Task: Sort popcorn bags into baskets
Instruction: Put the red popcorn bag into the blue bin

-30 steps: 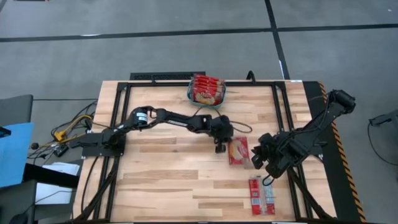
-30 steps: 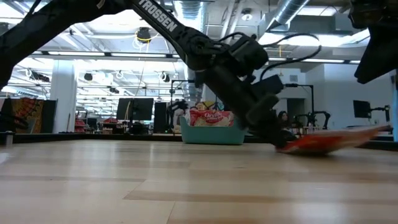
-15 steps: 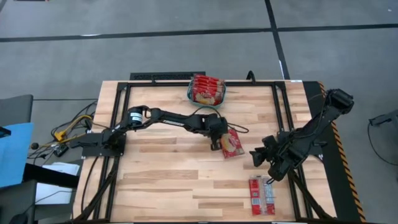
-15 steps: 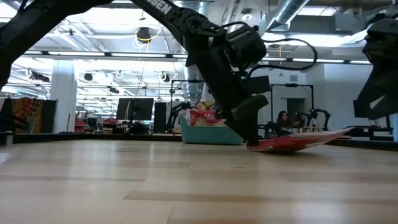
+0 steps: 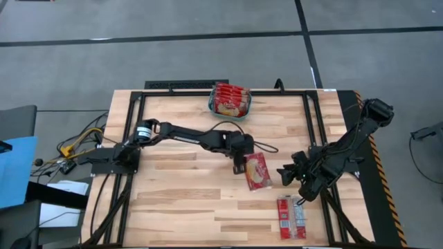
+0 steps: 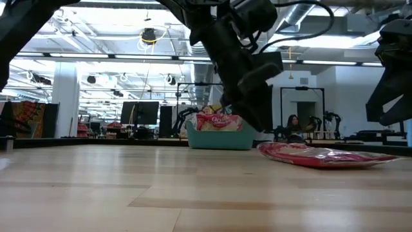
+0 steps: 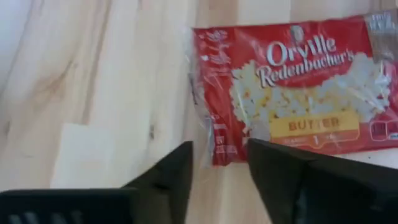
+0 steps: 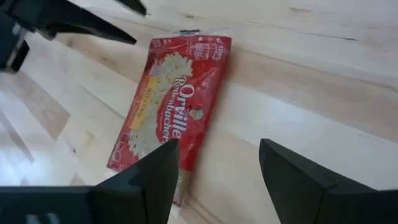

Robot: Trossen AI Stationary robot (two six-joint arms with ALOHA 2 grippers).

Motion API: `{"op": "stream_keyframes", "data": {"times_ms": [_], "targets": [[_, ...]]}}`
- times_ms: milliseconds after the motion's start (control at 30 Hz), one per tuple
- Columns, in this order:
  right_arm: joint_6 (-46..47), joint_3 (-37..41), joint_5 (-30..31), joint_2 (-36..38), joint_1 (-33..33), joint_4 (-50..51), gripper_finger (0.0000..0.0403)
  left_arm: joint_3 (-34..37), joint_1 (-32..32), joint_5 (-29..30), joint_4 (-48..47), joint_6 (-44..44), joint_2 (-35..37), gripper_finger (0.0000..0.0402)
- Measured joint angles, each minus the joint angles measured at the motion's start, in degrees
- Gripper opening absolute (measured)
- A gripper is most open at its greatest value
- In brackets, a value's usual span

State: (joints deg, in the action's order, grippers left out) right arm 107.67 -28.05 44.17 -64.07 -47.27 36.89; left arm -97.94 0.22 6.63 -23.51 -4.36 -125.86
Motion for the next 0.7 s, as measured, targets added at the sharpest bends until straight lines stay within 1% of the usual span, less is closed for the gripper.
{"op": "stream_keyframes", "data": {"times_ms": [100, 167, 300, 367, 467, 600, 700], "targets": [[0.0, 0.0, -0.3, 0.0, -0.4, -1.8, 0.0241, 0.0, 0.7, -0.6, 0.0, 0.0, 0.2, 0.0184], [-0.1, 0.0, -0.3, 0.0, -1.1, -3.9, 0.0240, 0.0, 1.4, -2.6, 1.0, 0.2, 0.2, 0.0213], [-0.1, 0.0, 0.3, 0.0, -3.2, -7.8, 0.0240, -0.1, 3.4, -11.8, 7.5, 0.2, -1.3, 0.0262], [-0.1, 0.0, 1.5, 0.0, -4.1, -9.1, 0.0240, -0.1, 4.4, -14.3, 11.2, 0.1, -3.1, 0.0278], [-0.1, 0.0, 2.5, 0.0, -5.0, -10.5, 0.0240, -0.1, 5.7, -14.8, 14.0, 0.0, -5.2, 0.0289], [-0.1, 0.0, 2.5, 0.0, -5.2, -10.9, 0.0240, -0.1, 6.9, -14.8, 15.5, -0.6, -7.5, 0.0290], [-0.1, 0.0, 2.5, 0.0, -5.2, -11.0, 0.0240, -0.2, 7.2, -16.0, 16.5, -1.4, -8.4, 0.0290]]}}
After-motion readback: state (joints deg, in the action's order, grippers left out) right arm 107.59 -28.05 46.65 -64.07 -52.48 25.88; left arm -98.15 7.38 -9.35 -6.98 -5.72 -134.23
